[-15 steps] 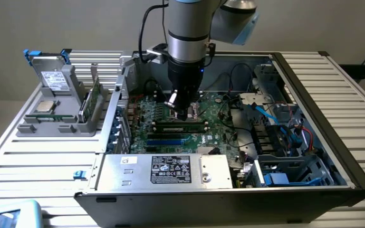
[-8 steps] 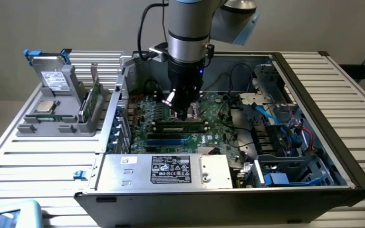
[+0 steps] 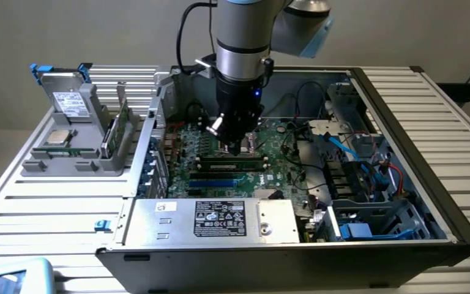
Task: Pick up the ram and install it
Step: 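Press down the ram until it locks into place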
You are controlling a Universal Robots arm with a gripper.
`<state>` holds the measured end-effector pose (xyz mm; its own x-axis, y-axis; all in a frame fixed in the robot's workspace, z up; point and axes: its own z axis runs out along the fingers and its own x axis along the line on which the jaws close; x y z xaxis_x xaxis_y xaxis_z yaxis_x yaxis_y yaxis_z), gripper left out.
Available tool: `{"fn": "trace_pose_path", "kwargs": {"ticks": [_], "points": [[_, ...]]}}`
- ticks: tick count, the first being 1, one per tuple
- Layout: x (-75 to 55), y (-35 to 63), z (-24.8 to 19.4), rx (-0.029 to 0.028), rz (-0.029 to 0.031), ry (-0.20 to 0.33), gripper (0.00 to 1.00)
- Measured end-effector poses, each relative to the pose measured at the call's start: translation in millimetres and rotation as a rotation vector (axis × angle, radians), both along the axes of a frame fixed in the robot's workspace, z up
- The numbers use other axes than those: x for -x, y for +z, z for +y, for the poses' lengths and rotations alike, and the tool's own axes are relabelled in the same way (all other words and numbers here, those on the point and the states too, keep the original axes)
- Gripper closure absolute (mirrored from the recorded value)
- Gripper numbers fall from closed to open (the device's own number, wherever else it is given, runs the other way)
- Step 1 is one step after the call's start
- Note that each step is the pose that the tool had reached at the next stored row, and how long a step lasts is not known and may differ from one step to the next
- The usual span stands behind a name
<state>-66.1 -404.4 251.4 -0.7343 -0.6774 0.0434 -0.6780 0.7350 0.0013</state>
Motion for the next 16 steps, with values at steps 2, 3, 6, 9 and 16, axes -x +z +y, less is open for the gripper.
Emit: {"fn": "trace_pose_path", "kwargs": {"ticks": [2, 3, 6, 9, 16], "points": [[0.0, 0.0, 0.0, 0.0000, 0.0000, -0.027, 0.89], [0.0, 0.0, 0.0, 0.0000, 0.0000, -0.040, 0.89], [0.0, 0.0, 0.0, 0.0001, 0.0000, -0.082, 0.89], [0.0, 0.0, 0.0, 0.0000, 0.0000, -0.123, 0.89], [0.0, 0.0, 0.0, 0.0000, 0.0000, -0.219, 0.89]]}}
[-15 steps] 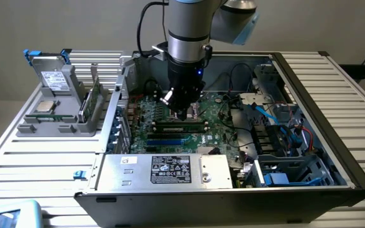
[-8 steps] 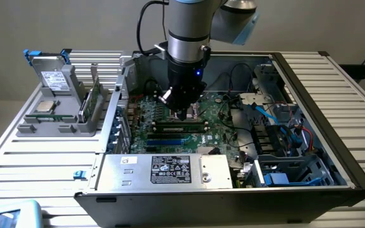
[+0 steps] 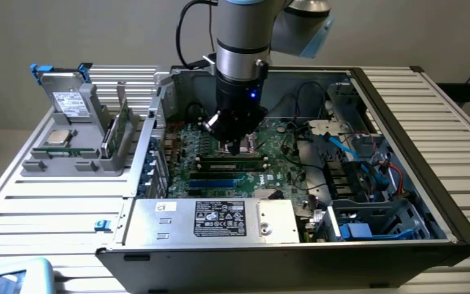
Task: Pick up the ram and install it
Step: 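Press down the ram until it locks into place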
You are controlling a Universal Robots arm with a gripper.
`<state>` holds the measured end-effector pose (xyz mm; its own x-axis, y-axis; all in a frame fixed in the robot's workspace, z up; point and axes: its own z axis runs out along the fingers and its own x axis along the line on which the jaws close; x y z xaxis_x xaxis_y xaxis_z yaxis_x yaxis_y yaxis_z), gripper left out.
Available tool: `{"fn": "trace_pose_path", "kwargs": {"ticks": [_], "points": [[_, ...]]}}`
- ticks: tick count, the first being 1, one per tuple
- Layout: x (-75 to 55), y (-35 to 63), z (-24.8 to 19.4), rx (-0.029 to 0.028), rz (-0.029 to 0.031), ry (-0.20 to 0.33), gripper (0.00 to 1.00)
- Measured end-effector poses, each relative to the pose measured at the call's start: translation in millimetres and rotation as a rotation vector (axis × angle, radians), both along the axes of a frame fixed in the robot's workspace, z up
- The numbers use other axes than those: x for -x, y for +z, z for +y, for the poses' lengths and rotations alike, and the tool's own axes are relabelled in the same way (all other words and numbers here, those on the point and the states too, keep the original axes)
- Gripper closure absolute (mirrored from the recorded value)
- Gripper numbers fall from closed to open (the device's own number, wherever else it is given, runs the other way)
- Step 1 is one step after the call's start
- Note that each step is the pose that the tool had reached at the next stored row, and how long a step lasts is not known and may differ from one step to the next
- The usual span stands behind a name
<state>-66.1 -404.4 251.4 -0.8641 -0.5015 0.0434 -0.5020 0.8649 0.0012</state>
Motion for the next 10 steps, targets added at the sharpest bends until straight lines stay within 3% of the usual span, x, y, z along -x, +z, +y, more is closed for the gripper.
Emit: {"fn": "trace_pose_path", "kwargs": {"ticks": [10], "points": [[0.0, 0.0, 0.0, 0.0000, 0.0000, -0.137, 0.89]]}}
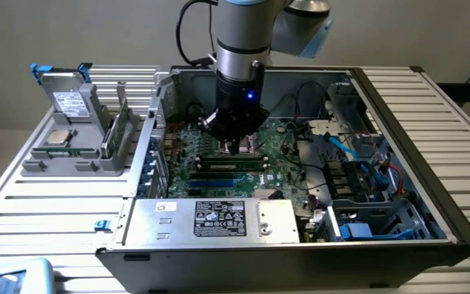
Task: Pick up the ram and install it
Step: 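Press down the ram until it locks into place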
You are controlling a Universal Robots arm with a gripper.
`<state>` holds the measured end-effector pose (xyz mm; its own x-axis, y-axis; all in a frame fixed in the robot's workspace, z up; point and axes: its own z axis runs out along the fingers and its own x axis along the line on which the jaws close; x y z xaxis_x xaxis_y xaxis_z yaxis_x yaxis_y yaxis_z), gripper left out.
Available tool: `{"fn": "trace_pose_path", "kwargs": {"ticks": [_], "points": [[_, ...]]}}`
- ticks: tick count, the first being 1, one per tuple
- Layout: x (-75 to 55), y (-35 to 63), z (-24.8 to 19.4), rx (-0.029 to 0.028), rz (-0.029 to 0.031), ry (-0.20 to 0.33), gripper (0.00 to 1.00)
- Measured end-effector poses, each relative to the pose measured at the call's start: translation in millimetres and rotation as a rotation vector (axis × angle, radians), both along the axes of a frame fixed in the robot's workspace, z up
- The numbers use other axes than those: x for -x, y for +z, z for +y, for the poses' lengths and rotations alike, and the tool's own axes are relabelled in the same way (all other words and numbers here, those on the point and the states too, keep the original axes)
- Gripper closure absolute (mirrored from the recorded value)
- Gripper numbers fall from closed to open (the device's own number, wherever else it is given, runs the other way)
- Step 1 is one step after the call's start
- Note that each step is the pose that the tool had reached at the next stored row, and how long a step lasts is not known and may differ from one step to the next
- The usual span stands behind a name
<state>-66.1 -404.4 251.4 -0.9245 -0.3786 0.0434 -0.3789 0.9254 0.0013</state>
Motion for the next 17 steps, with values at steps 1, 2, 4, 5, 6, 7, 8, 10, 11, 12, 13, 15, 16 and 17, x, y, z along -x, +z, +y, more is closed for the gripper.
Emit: {"fn": "trace_pose_path", "kwargs": {"ticks": [1, 2, 4, 5, 6, 7, 8, 10, 11, 12, 13, 15, 16, 17], "points": [[0.0, 0.0, 0.0, 0.0000, 0.0000, -0.013, 0.89], [0.0, 0.0, 0.0, 0.0000, 0.0000, -0.027, 0.89], [0.0, 0.0, 0.0, 0.0001, 0.0000, -0.053, 0.89], [0.0, 0.0, 0.0, 0.0000, 0.0000, -0.066, 0.89], [0.0, 0.0, 0.0, 0.0001, 0.0000, -0.078, 0.89], [0.0, 0.0, 0.0, 0.0001, 0.0000, -0.092, 0.89], [0.0, 0.0, 0.0, 0.0002, 0.0000, -0.104, 0.89], [0.0, 0.0, 0.0, 0.0005, 0.0000, -0.128, 0.89], [0.0, 0.0, 0.0, 0.0008, -0.0001, -0.141, 0.89], [0.0, 0.0, 0.0, 0.0010, -0.0001, -0.153, 0.89], [0.0, 0.0, 0.0, 0.0012, -0.0002, -0.164, 0.89], [0.0, 0.0, 0.0, 0.0018, -0.0002, -0.188, 0.89], [0.0, 0.0, 0.0, 0.0020, -0.0003, -0.200, 0.89], [0.0, 0.0, 0.0, 0.0022, -0.0003, -0.212, 0.89]]}}
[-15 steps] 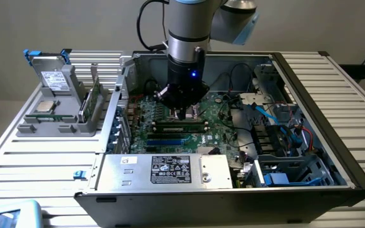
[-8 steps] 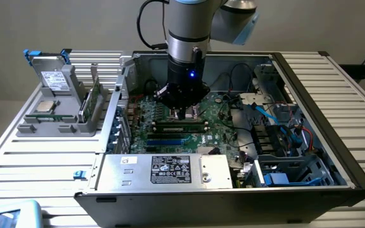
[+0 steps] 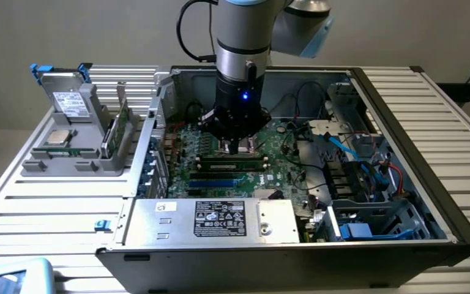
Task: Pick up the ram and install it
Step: 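Press down the ram until it locks into place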
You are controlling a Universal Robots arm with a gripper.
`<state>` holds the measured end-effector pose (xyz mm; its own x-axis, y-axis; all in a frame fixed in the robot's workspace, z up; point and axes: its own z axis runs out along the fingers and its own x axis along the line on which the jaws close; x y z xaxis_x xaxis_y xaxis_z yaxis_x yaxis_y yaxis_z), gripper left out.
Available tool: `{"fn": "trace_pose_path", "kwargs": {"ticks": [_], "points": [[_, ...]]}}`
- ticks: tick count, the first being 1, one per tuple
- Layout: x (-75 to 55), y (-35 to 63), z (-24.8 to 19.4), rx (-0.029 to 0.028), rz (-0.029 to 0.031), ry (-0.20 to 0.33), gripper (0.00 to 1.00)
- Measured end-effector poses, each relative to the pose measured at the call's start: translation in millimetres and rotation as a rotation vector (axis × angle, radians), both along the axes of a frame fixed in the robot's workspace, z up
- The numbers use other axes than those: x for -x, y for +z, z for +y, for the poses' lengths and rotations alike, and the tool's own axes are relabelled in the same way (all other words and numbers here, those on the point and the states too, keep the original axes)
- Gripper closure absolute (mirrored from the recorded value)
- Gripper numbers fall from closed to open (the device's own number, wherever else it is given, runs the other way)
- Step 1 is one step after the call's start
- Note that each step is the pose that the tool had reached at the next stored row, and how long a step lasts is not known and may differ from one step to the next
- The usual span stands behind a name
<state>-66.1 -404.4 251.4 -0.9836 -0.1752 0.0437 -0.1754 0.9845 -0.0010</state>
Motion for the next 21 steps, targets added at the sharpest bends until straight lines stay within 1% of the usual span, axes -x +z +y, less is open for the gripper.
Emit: {"fn": "trace_pose_path", "kwargs": {"ticks": [5, 9, 14, 16, 18, 21], "points": [[0.0, 0.0, 0.0, 0.0016, -0.0007, -0.057, 0.89], [0.0, 0.0, 0.0, 0.0069, -0.0050, -0.094, 0.89], [0.0, 0.0, 0.0, 0.0182, -0.0146, -0.134, 0.89], [0.0, 0.0, 0.0, 0.0246, -0.0183, -0.148, 0.89], [0.0, 0.0, 0.0, 0.0327, -0.0223, -0.162, 0.89], [0.0, 0.1, -0.1, 0.0380, -0.0280, -0.172, 0.89]]}}
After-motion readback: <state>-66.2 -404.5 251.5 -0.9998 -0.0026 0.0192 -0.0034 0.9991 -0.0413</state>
